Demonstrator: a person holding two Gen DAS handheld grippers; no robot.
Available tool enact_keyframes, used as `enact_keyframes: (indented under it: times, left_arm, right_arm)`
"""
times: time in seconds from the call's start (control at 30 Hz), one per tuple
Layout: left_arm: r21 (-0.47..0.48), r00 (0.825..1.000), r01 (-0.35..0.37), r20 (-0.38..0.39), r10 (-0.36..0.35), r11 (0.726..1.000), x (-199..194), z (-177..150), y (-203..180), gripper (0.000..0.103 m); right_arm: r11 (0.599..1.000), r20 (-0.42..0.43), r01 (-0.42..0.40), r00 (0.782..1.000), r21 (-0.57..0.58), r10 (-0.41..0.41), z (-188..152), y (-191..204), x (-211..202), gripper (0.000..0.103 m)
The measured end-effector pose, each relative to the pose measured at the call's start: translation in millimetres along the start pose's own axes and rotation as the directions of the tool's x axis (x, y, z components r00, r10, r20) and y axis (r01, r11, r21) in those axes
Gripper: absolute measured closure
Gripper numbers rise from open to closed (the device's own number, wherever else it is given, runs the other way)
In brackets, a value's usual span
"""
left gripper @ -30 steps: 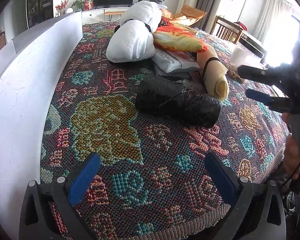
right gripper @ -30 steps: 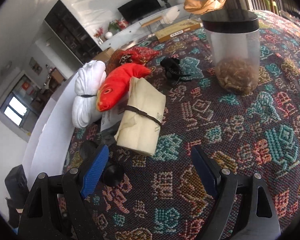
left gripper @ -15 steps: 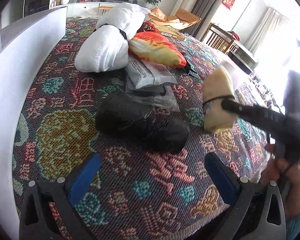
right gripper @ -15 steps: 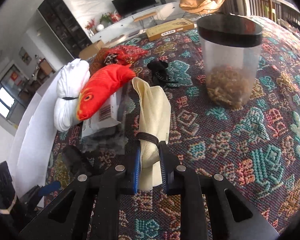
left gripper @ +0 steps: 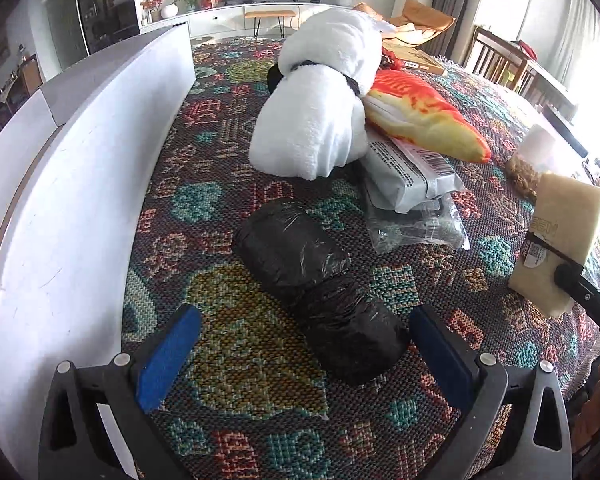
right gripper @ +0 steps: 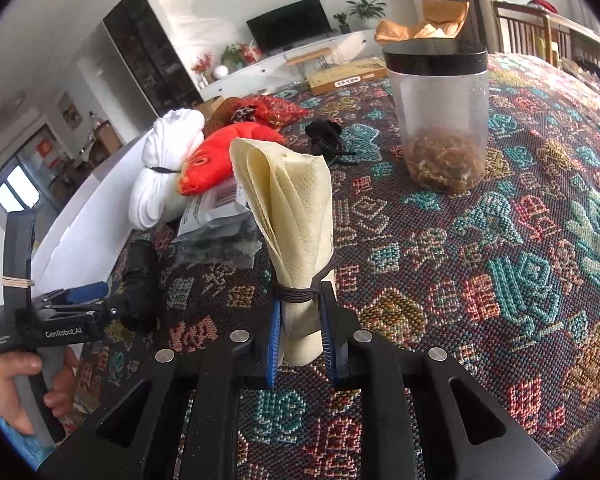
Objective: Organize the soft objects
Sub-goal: 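Close the right tool on the cream cloth roll while the left tool grasps the black bundle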
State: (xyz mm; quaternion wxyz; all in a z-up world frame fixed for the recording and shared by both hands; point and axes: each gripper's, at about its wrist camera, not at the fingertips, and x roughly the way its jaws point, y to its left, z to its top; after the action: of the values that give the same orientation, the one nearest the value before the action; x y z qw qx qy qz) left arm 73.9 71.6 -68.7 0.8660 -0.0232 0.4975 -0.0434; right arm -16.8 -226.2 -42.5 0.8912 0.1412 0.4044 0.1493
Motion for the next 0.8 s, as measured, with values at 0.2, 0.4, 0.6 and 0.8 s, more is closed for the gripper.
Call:
enact_keyframes:
  times: [0.2, 0.4, 0.6, 0.8]
  left_arm:
    - [-0.005, 0.998, -0.038, -0.050, 0.038, 0.999, 28.4, 6.8, -10.9, 0.002]
    - [-0.066, 0.999, 0.049, 0.021, -0.048, 0.997, 14.0, -2.5, 2.3, 0.061]
    - [-0.122, 0.971, 0.217, 0.130, -0.202, 0.968, -47.1, -10.4, 27.5, 0.062]
    - [-0.160, 0.947, 0.256, 0.238, -0.214, 0.953, -89.7, 2.3, 67.3, 0.062]
  right_arm:
    - [0.979, 0.036, -0.106, 0.994, 0.175, 0.101, -1.4, -36.5, -9.6, 0.084]
    - [0.924, 0.056, -0.203, 0.979, 0.324, 0.195, -12.0, -64.2, -22.7, 0.084]
    - [0.916, 0.056, -0.297, 0.954, 0.269, 0.293, -5.3, -21.5, -48.6, 0.084]
    - [0.902, 0.033, -0.407, 0.913, 0.145, 0.407, 34.0, 62.3, -45.7, 0.084]
